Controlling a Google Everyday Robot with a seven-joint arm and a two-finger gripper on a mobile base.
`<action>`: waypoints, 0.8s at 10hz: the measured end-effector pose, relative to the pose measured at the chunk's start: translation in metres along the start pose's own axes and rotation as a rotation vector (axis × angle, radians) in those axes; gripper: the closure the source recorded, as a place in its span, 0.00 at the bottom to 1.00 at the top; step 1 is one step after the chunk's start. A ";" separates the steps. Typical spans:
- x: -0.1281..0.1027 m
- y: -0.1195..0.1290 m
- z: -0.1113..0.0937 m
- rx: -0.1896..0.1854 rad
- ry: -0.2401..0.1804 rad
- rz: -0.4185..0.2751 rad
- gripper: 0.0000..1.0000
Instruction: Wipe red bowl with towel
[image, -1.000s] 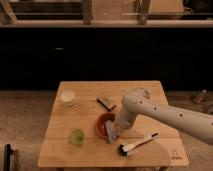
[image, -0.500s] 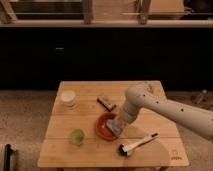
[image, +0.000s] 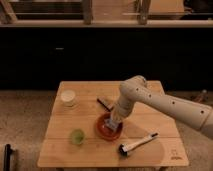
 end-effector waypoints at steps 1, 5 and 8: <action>-0.008 -0.011 0.002 -0.002 -0.004 -0.030 1.00; -0.032 -0.023 0.008 -0.004 -0.032 -0.115 1.00; -0.043 -0.011 0.018 -0.010 -0.062 -0.132 1.00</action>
